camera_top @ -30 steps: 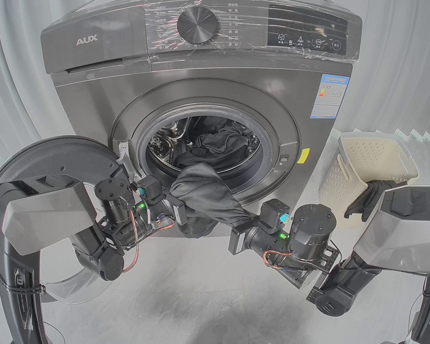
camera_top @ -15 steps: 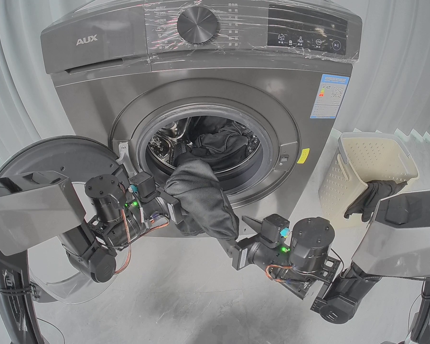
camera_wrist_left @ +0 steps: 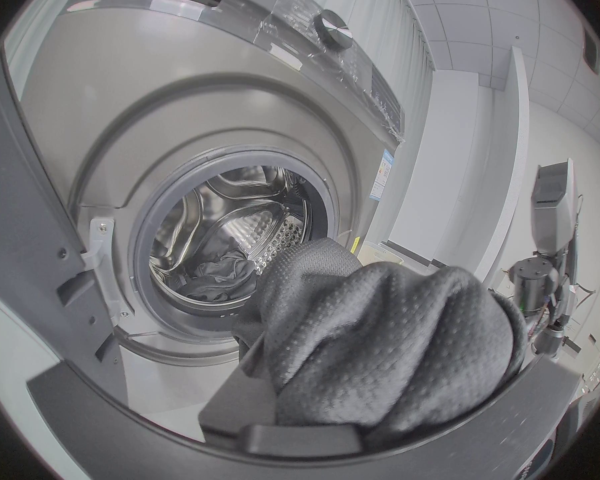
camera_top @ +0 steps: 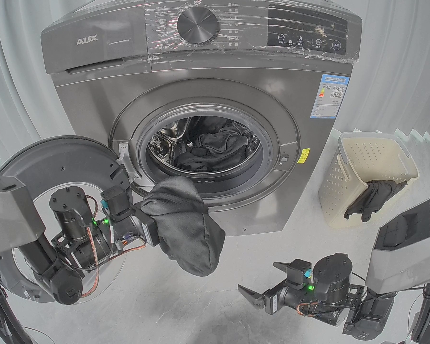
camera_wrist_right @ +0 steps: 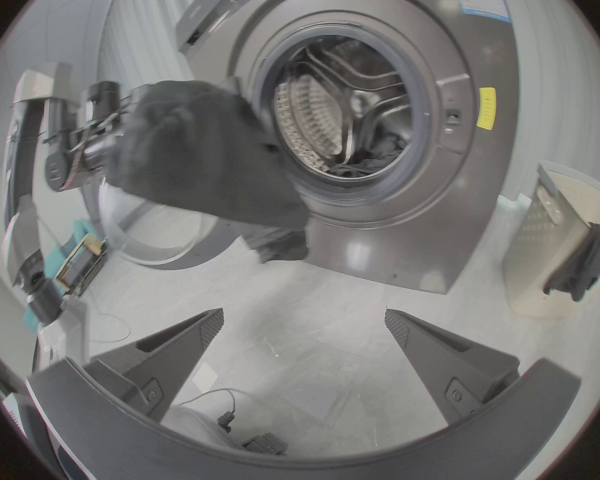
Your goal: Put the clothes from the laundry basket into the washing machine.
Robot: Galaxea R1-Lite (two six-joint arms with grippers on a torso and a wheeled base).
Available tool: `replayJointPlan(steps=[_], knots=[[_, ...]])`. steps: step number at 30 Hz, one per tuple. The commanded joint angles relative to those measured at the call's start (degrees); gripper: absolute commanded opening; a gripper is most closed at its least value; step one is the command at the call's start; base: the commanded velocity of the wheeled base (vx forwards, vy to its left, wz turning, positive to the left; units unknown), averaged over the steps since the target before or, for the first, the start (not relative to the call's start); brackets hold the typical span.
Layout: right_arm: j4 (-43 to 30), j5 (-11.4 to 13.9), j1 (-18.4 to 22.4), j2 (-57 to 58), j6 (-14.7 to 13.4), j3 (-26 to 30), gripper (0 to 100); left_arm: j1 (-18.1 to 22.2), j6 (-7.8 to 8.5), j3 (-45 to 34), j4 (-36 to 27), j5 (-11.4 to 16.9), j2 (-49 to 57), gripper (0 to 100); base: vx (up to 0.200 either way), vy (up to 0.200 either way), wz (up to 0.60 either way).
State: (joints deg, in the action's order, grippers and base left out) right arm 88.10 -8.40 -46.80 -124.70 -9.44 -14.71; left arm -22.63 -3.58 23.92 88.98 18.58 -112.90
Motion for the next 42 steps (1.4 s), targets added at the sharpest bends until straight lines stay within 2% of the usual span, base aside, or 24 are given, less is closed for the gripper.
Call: replayJointPlan(steps=[1,3,6,7,11,17,30,39,42], knots=[[0.4,-4.78,4.52,-0.28,-2.69,-0.14,100,0.13,0.07,-5.11,0.05,-0.12,6.02,0,0.0,0.0,0.0],[0.4,-5.75,5.32,0.07,-3.4,-0.23,100,0.3,0.33,-5.37,0.05,-0.39,6.2,0,0.0,0.0,0.0],[0.4,-5.4,7.07,0.42,-4.36,0.12,100,1.18,0.33,-5.72,0.05,-0.3,6.64,0,0.0,0.0,0.0],[0.49,-5.31,7.78,0.6,-5.07,0.48,100,2.32,0.86,-6.25,0.05,-0.3,6.9,0,0.0,0.0,0.0],[0.49,-5.14,8.39,1.3,-5.77,0.74,100,3.2,1.04,-6.96,0.05,-0.39,7.78,0,0.0,0.0,0.0],[0.4,-4.96,8.3,2.53,-5.86,0.21,100,4.52,1.04,-7.83,0.05,-0.39,8.22,0,0.0,0.0,0.0],[0.58,-4.87,9.01,3.32,-6.91,1.71,100,3.82,1.3,-8.62,0.05,-0.12,7.52,0,0.046,0.0,0.0],[0.58,-4.96,7.69,4.64,-7.62,1.18,100,3.82,1.3,-8.62,0.05,-0.03,7.43,0,0.0,0.0,0.0],[0.58,-4.96,7.07,5.08,-7.79,1.09,100,3.82,1.39,-8.62,0.05,-0.03,7.34,0,0.2,0.0,0.0]])
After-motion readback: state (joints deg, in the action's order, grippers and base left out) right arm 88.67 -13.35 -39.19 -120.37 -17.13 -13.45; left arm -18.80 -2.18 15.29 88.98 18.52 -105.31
